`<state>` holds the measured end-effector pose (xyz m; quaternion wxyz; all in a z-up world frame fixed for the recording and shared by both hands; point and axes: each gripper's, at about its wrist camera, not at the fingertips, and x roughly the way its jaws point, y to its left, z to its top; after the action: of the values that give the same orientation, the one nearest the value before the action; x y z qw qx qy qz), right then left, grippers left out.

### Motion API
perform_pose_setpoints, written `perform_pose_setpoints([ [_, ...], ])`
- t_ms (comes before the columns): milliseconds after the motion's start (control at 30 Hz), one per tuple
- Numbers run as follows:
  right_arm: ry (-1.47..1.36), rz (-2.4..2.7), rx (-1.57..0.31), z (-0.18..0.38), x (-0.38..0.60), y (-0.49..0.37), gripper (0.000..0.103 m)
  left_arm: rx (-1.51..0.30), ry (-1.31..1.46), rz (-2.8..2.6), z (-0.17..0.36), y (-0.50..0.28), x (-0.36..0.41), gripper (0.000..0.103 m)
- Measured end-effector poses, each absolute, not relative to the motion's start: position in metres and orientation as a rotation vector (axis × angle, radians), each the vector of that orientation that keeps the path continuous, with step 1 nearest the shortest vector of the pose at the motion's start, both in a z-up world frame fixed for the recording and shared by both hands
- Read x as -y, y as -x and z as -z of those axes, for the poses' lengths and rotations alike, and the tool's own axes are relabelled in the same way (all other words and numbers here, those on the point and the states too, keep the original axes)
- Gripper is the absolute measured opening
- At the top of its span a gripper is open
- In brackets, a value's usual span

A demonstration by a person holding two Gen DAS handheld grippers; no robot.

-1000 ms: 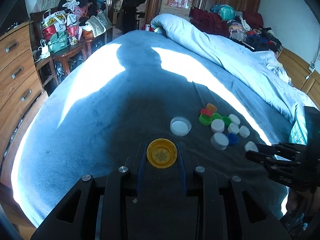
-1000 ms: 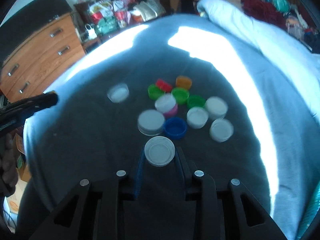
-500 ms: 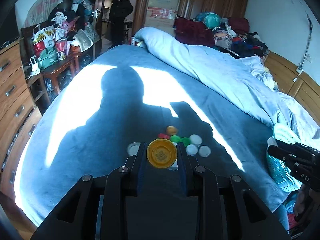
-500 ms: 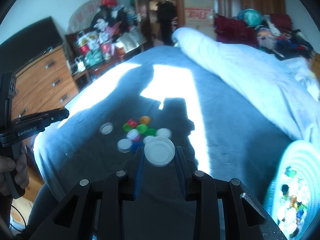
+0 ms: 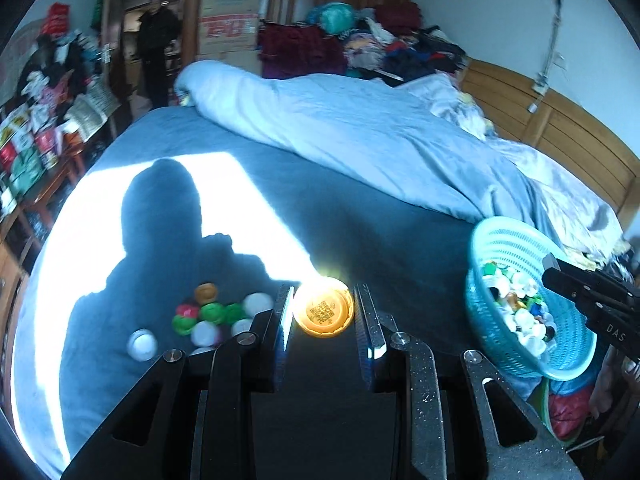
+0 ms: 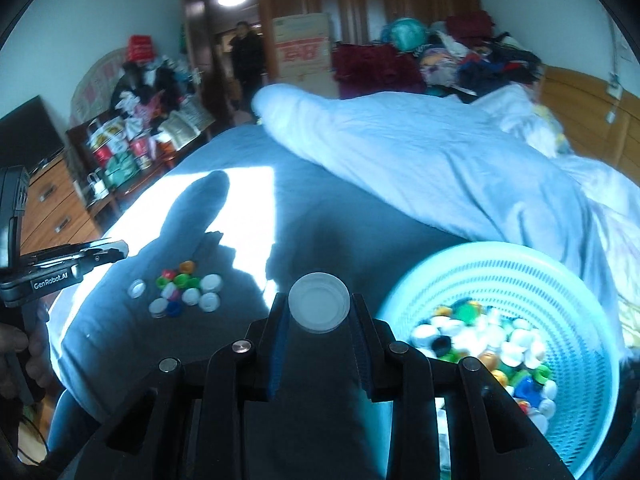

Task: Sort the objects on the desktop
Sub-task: 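Carry both caps over the blue basket and open both tools to drop them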

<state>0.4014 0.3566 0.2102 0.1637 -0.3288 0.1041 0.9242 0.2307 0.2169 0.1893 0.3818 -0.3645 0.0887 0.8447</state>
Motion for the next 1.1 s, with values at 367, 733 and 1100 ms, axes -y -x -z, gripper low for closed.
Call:
perform_pose_setpoints([
  [367,0.945,-2.466,-0.351,-0.217,-0.429,-0.452,0.032,-0.374,0.947,-1.903,-0.204,-0.29,-0.355,0.025],
  [733,1.068,-2.323,-0.455,-0.188,-0.488,-0.475,0.032,-0.586,1.096,-1.586,-0.172,-0.353,-0.48,0.025],
  [1100,1.086,-2.299,-0.501,-0.173,-0.495,-0.486,0.032,-0.627,1.137,-1.58,-0.153,-0.36,-0.501,0.025],
])
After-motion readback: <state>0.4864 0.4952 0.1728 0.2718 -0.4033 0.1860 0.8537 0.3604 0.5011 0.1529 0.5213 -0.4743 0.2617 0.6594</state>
